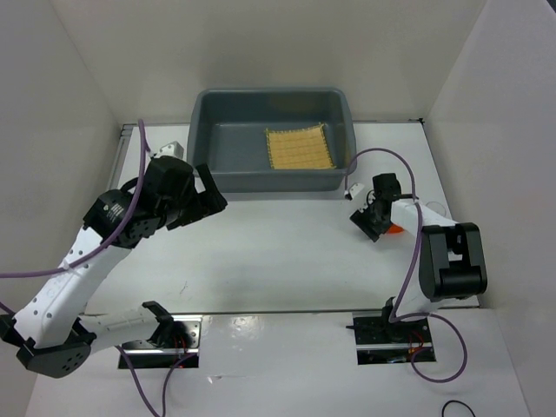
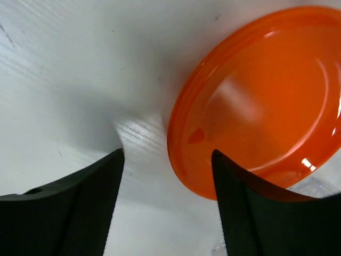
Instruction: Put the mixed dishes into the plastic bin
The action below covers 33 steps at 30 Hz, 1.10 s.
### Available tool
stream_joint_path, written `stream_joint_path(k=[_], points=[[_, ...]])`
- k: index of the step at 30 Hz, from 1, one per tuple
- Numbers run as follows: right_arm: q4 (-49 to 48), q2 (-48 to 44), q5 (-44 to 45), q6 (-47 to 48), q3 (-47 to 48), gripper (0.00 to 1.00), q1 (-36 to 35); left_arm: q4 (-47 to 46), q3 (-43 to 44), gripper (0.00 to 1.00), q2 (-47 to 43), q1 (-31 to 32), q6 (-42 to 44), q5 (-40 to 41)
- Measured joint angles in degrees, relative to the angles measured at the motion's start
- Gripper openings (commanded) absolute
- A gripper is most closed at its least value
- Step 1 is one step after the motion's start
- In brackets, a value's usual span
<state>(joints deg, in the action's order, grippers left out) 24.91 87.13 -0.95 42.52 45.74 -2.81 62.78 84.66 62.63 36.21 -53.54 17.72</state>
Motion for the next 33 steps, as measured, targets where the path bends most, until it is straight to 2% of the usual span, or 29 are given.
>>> stream_joint_path(k=[1,2,4,5,7,8,14,18,26,30,33], points=[[0.1,0.6,-0.3,0.5,0.4,0.61,0.1,0.1,0.0,1.0,-0.1,0.0,-0.5,0.0],[0.2,1.2,-0.5,0.9,0.8,0.46,0.1,0.2,0.0,1.0,0.0,0.0,-0.7,0.0],[0.2,2.1,-1.1,2.1,1.3,0.31,0.1,0.2,0.0,1.0,0.3,0.0,-0.8,0.0],[0.3,2.5,-1.3,2.5,1.4,0.19,0.1,0.2,0.0,1.0,0.5,0.0,-0.9,0.0],[0.2,2.6,-1.2,3.9,1.5,0.09,0.1,0.2,0.0,1.0,0.3,0.0,-1.1,0.0],[-0.1,2.1,-1.2,4.3,1.6,0.0,0.1,0.2,0.0,1.0,0.0,0.0,-1.2,0.0],[3.8,-3.4,-2.3,6.3,0.0,0.0,-0.2,0.5,-2.1,1.0,-5.0,0.0,-3.5,0.0],[11.3,-13.7,-4.5,6.9,0.4,0.0,-0.5,0.6,-3.1,1.0,-7.5,0.0,-4.0,0.0],[22.7,-36.1,-6.0,8.0,8.0,0.0,-3.3,0.6,-5.6,1.0,-9.5,0.0,-5.4,0.0],[26.6,-42.2,-5.8,7.5,12.4,0.0,-5.1,0.6,-6.3,1.0,-10.4,0.0,-5.4,0.0],[27.1,-43.5,-5.2,7.2,17.1,0.0,-5.8,0.3,-6.3,1.0,-11.0,0.0,-5.4,0.0]])
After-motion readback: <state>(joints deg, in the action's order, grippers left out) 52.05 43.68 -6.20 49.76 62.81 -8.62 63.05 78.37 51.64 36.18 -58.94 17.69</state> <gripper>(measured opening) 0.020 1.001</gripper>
